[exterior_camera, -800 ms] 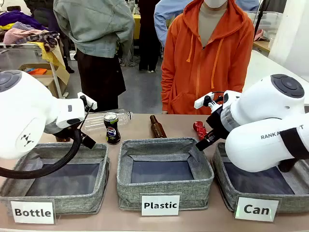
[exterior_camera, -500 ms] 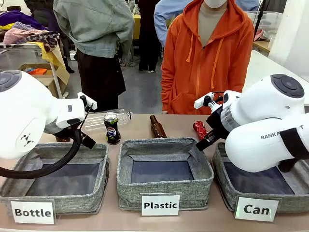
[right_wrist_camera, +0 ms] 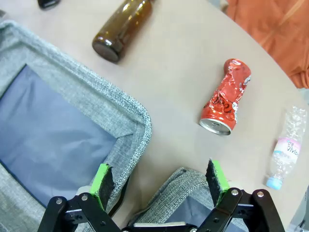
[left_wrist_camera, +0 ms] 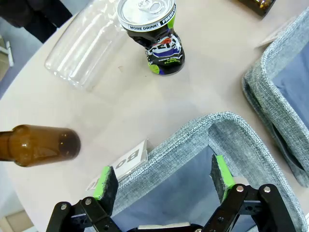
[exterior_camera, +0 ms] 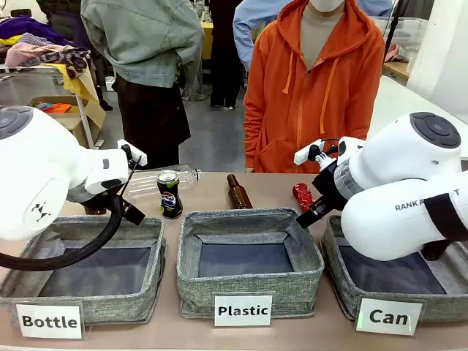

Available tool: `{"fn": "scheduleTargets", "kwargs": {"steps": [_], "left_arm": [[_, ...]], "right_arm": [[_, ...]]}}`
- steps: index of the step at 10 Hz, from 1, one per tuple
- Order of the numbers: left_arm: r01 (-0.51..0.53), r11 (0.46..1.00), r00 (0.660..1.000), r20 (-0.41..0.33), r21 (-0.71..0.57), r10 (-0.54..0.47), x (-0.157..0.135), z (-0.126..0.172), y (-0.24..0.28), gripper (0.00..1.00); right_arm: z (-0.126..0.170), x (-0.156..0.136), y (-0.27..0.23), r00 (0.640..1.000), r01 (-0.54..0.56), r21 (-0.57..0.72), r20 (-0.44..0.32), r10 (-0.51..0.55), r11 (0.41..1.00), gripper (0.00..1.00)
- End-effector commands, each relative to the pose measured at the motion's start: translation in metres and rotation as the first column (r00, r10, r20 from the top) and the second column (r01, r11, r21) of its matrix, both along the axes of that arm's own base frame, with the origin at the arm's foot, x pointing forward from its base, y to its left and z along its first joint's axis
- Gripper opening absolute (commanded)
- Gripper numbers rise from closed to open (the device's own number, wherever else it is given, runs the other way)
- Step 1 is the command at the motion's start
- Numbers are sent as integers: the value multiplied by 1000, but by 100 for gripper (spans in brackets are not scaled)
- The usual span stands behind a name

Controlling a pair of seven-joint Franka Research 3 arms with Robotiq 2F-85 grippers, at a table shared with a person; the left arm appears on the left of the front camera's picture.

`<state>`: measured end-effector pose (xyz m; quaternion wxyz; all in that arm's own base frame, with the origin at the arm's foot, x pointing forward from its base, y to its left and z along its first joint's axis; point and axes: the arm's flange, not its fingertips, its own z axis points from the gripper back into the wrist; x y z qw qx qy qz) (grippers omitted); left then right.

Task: Sort the can waste into the basket.
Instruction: Pick up the can waste from the table and place it in the right Fabric basket.

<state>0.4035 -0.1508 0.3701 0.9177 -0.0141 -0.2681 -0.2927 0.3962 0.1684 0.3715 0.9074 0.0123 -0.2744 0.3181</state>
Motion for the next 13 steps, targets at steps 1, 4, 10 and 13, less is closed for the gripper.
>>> {"fn": "scheduleTargets", "kwargs": {"steps": [1, 4, 10, 13], "left_arm": [[0, 1000, 1000, 0, 0, 0, 0, 0, 0, 100], [0, 1000, 1000, 0, 0, 0, 0, 0, 0, 100], [87, 985, 994, -57, -151, -96, -30, 42, -22, 100], [59, 915, 909, -357, -399, -214, -70, 114, -32, 100]], "right_arm": [[0, 0, 0, 1000, 1, 1, 0, -1, 1000, 100], [0, 0, 0, 1000, 1, 1, 0, -1, 1000, 100], [45, -11, -3, 1000, -27, 52, 7, 26, 998, 100], [126, -30, -20, 972, 204, 268, -172, -161, 942, 100]]}}
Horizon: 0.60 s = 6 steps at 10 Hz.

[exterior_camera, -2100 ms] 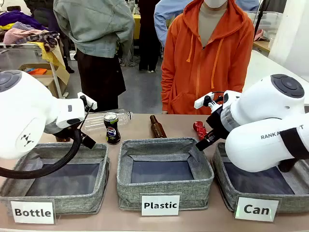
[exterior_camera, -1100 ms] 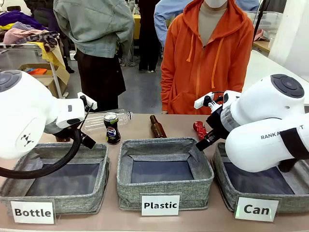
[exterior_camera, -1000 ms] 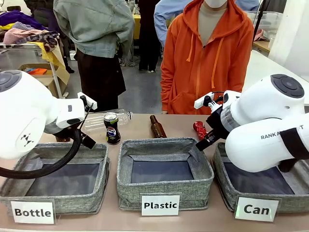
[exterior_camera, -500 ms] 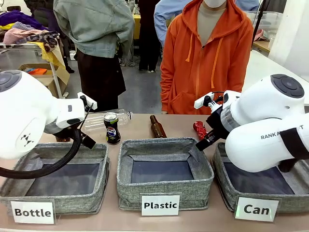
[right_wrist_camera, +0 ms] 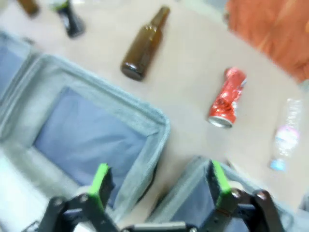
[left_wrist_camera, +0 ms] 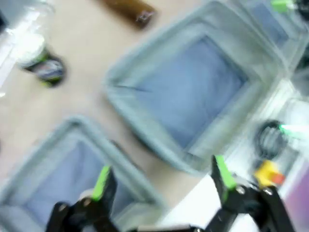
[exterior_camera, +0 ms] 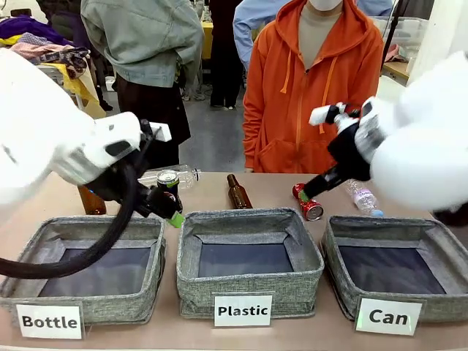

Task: Sort the can waste into the basket.
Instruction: Pick up the can waste from the table and place it in the right Fabric basket.

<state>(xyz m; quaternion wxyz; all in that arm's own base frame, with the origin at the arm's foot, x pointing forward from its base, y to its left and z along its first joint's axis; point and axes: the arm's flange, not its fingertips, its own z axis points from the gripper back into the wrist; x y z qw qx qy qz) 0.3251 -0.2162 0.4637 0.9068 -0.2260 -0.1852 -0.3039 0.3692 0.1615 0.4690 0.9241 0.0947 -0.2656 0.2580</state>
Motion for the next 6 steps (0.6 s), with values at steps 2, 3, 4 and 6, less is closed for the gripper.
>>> {"fn": "scheduleTargets", "kwargs": {"steps": [2, 3, 4, 6], "left_arm": [[115, 967, 944, -279, -229, -178, -10, 64, 90, 100], [100, 929, 948, -250, -357, -199, -20, 75, 140, 100], [11, 889, 970, -211, -458, -121, -30, 77, 192, 100], [-215, 758, 965, -253, -616, 69, -29, 45, 276, 100]], "right_arm": [[65, -14, -59, 909, 299, 253, -368, -194, 920, 100], [76, -15, -102, 886, 285, 378, -454, -92, 881, 100], [78, -12, -149, 861, 371, 498, -501, -89, 784, 100], [55, -4, -254, 807, 546, 703, -587, -61, 457, 100]]}}
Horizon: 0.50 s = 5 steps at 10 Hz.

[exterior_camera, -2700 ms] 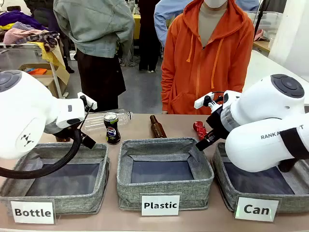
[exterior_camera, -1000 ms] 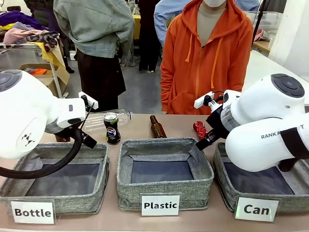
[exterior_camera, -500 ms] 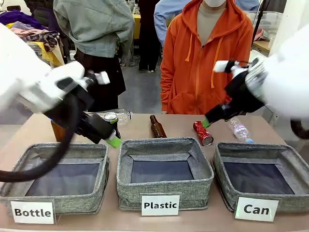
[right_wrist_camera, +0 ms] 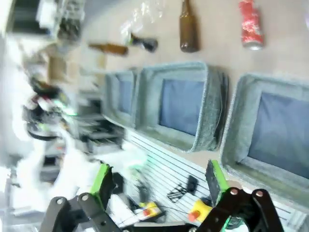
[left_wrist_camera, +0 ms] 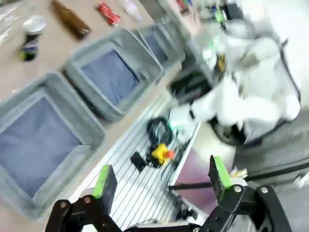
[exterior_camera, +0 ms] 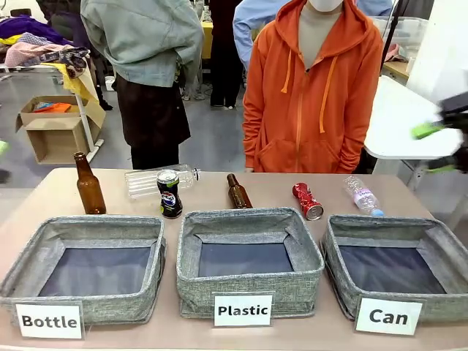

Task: Sort the can waste into the basket.
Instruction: Pick up the can waste from the table and place it in the right Fabric basket.

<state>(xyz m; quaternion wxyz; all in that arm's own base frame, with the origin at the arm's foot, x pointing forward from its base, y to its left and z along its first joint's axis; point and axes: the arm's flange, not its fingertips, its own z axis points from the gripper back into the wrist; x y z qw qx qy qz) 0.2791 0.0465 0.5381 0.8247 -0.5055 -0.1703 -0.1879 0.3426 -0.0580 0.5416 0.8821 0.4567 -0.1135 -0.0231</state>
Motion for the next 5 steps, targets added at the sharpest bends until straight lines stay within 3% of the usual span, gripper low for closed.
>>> {"fn": "scheduleTargets", "kwargs": {"steps": [1, 2, 3, 4, 5], "left_arm": [[-234, 953, 970, -109, -195, 216, 9, -52, 46, 100], [-337, 901, 940, -153, -272, 305, -5, -67, 74, 100], [-424, 845, 904, -212, -325, 372, -10, -80, 82, 100], [-485, 801, 872, -256, -351, 416, -15, -88, 77, 100], [-579, 750, 810, -329, -321, 485, -11, -91, 73, 100]], "right_arm": [[-36, 21, -78, 966, 257, 375, -111, -232, 891, 100], [-56, 17, -111, 940, 340, 478, -165, -297, 810, 100], [-75, 14, -136, 886, 457, 582, -229, -404, 673, 100], [-89, 9, -151, 863, 488, 619, -236, -447, 615, 100], [-95, 8, -155, 853, 507, 613, -255, -456, 606, 100]]}}
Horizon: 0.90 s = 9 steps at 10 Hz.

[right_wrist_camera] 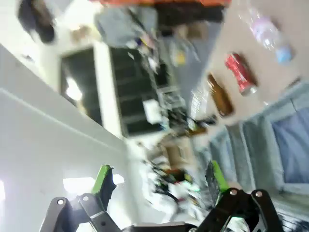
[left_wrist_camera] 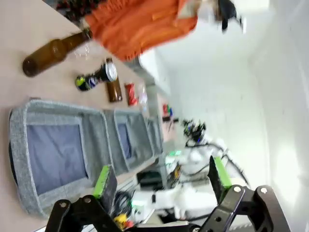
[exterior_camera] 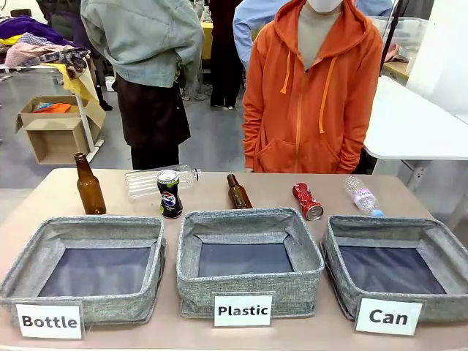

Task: Sort the can waste into the basket.
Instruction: Pick up the can waste from the table and place it in the right Fabric basket.

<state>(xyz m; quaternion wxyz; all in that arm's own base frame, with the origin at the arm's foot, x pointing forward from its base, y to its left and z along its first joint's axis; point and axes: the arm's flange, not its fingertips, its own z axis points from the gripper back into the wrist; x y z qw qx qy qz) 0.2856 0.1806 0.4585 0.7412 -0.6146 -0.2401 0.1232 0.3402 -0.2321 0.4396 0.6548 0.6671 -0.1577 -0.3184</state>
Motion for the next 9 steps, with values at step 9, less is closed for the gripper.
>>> {"fn": "scheduleTargets", "kwargs": {"steps": [9], "left_arm": [[-73, 997, 997, -41, -29, 71, 14, 1, -4, 100]], "right_arm": [[-5, 5, -1, 999, 52, 53, 4, -52, 997, 100]]}}
